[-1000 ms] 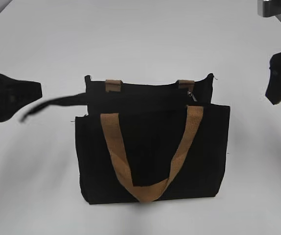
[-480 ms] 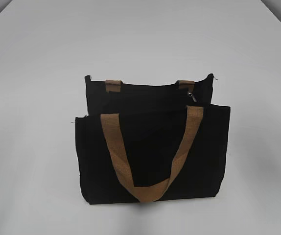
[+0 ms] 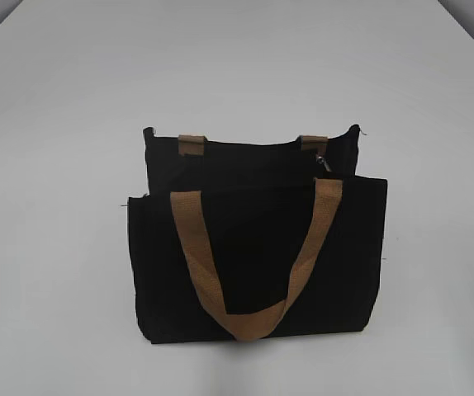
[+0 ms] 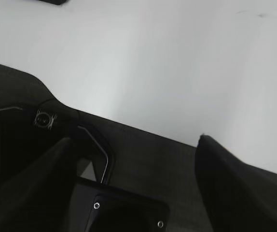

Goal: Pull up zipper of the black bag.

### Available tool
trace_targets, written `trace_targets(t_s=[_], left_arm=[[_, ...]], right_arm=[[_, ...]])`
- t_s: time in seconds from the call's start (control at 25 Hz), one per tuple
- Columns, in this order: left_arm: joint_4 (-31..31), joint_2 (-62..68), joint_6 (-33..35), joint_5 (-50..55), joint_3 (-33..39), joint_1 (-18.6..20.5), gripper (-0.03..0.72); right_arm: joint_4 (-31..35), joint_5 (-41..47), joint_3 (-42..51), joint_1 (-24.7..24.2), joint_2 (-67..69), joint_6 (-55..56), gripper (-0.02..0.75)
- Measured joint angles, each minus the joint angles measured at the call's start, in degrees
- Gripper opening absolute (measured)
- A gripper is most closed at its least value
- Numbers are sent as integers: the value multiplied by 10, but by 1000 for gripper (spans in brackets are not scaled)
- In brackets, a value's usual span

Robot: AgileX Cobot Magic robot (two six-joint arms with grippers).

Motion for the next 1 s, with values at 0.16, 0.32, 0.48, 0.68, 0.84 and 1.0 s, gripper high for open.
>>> trace_targets(t_s=[0.16, 0.32, 0.48, 0.68, 0.84, 1.0], left_arm=[[4, -84, 4, 2, 7, 0, 358], [4, -76, 10, 3, 29, 0, 358], [0, -76, 44, -38, 40, 0, 358], [-4, -75, 95, -86, 59, 0, 356], [-4, -75, 99, -92, 59, 0, 355], [-15, -75, 99, -92, 59, 0, 355]], right_arm=[[1, -4, 6, 0, -152, -8, 586], [3, -10, 13, 0, -259, -10, 582], [5, -48, 24, 0, -281, -10, 582], [7, -69, 34, 0, -279, -10, 581], [13, -71, 34, 0, -273, -10, 581], [16, -72, 34, 0, -272, -10, 581]])
